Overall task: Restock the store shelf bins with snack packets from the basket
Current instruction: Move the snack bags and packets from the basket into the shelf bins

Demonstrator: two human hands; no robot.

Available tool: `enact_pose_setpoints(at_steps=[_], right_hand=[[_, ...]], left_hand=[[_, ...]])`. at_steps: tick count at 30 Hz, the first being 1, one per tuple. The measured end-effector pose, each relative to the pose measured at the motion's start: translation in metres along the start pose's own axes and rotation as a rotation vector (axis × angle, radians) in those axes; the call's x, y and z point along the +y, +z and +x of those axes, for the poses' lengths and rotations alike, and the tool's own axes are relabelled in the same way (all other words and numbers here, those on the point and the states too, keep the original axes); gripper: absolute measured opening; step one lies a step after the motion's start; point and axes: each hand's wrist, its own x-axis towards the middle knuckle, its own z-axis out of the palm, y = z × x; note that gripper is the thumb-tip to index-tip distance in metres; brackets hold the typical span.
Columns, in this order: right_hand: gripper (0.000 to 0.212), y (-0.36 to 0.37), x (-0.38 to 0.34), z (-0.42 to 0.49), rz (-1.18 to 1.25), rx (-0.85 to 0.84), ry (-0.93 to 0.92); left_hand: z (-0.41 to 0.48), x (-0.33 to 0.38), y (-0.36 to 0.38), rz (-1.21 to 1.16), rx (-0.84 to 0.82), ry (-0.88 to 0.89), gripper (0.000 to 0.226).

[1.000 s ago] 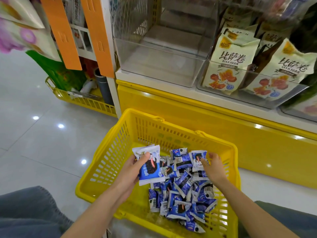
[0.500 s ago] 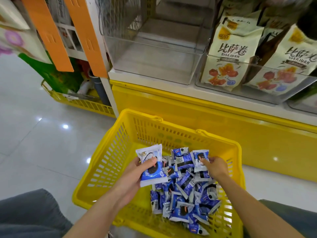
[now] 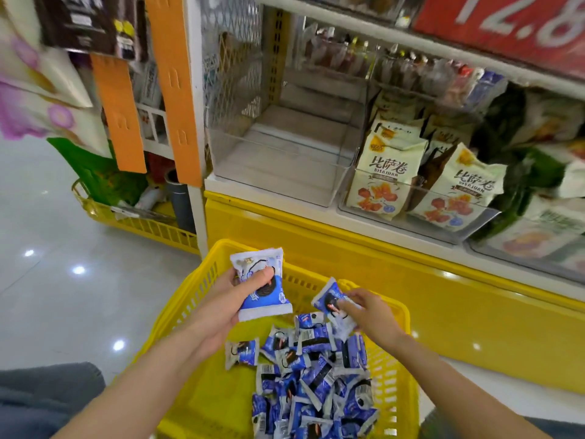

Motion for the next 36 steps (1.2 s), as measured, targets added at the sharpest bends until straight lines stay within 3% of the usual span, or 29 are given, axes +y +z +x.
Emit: enact_pose_setpoints(at_steps=[6, 10, 13, 22, 24, 26, 30, 36], right_hand=[[0.02, -0.029, -0.091, -0.021, 0.013, 0.127, -0.279], [0.016, -0.034, -0.156, -0.02, 0.109, 0.165, -0.434], [0.014, -0.033, -0.199, -0.009, 0.111, 0.193, -0.519], [0.015, -0.043, -0.29, 0.105, 0.198, 0.289, -0.427], [0.014, -0.047, -0.307, 0.143, 0.091, 0.335, -0.38], [0.026, -0.049, -0.317, 0.18, -0.083, 0.402, -0.336], [0.047, -0.047, -0.326, 0.236, -0.372, 0.356, -0.317], [0.029, -0.037, -0.327, 0.279, -0.577, 0.29, -0.327]], left_hand=[[0.007, 0.052, -0.011, 0.169, 0.125, 0.206, 0.055], [0.012, 0.078, -0.031, 0.196, 0.162, 0.329, 0.03], [0.016, 0.092, -0.045, 0.157, 0.191, 0.379, 0.029], [0.048, 0.11, -0.078, 0.017, 0.274, 0.406, 0.033], [0.058, 0.117, -0.082, -0.002, 0.265, 0.421, 0.036], [0.067, 0.123, -0.087, -0.009, 0.281, 0.414, 0.046], [0.087, 0.129, -0.098, -0.052, 0.323, 0.407, 0.049], [0.107, 0.125, -0.105, -0.087, 0.28, 0.321, 0.062]])
